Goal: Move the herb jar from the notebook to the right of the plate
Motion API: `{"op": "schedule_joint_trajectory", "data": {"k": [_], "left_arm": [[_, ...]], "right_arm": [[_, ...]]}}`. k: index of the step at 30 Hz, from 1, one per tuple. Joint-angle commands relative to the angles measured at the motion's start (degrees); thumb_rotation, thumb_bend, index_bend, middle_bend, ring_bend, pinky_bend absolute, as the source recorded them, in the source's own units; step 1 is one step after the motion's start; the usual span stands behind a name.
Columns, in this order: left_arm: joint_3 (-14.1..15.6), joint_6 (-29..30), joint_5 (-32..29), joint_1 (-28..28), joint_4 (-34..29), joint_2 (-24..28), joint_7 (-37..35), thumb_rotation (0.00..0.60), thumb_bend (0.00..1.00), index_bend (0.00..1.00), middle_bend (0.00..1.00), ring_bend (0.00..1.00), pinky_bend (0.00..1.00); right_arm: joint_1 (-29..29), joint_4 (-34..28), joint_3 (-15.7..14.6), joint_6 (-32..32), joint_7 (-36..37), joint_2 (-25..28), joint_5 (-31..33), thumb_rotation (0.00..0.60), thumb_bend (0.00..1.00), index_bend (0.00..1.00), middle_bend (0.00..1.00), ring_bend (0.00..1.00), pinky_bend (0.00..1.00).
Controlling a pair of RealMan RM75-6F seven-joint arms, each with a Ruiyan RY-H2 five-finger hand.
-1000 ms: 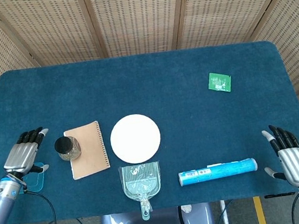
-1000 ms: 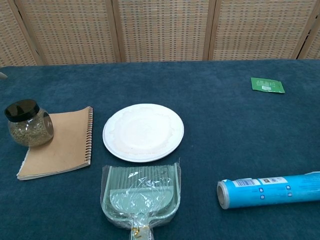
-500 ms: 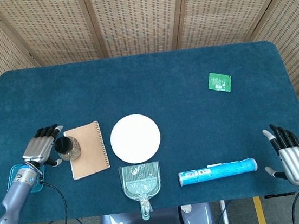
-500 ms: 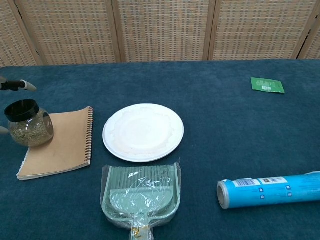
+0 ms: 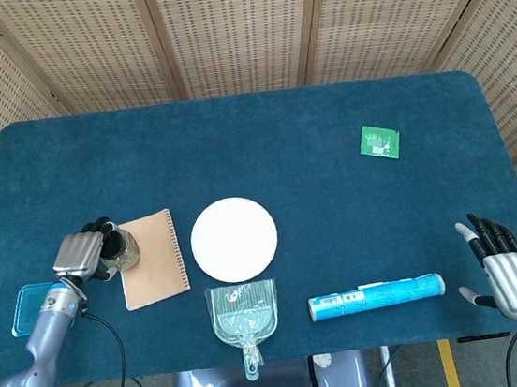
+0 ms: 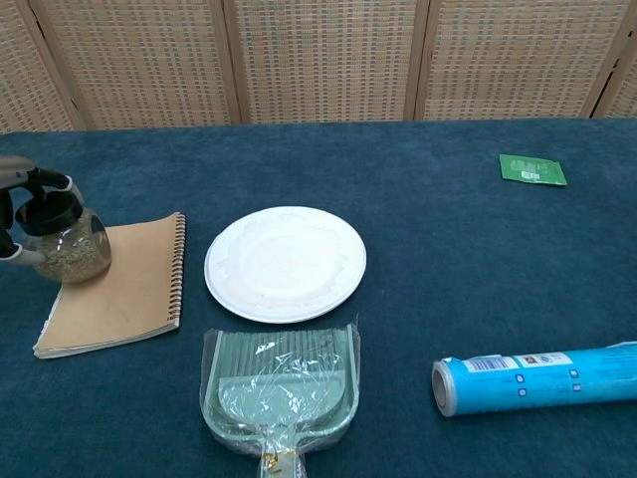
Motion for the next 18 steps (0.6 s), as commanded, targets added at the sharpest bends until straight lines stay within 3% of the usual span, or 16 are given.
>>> {"op": "schedule_joint_trajectory", "data": {"k": [1, 11, 18], "left_arm": [[-0.1, 1.3, 0.3, 0.3, 0.6, -0.6, -0.4, 0.600, 0.43, 0.58, 0.24, 0.24, 0.43], [-2.0, 4.5, 2.5, 0.7, -1.6, 1.2, -2.3, 0.600, 0.44, 0.61, 0.27, 0.25, 0.44], [-3.8, 4.8, 1.5, -1.6, -5.8, 3.0, 0.3, 0.600, 0.45, 0.61, 0.27, 0.25, 0.44]], "right_arm": [[0.0, 0.0, 0.0, 0.0, -0.1, -0.1, -0.1, 0.600, 0.03, 0.09, 0.00, 0.00, 0.09], [0.0, -0.1, 0.0, 0.1, 0.0, 0.0, 0.0, 0.600, 0.03, 0.09, 0.00, 0.00, 0.09], [0.2, 0.1, 0.2, -0.5, 0.7, 0.2, 0.6, 0.600, 0.03, 0.09, 0.00, 0.00, 0.09]]}}
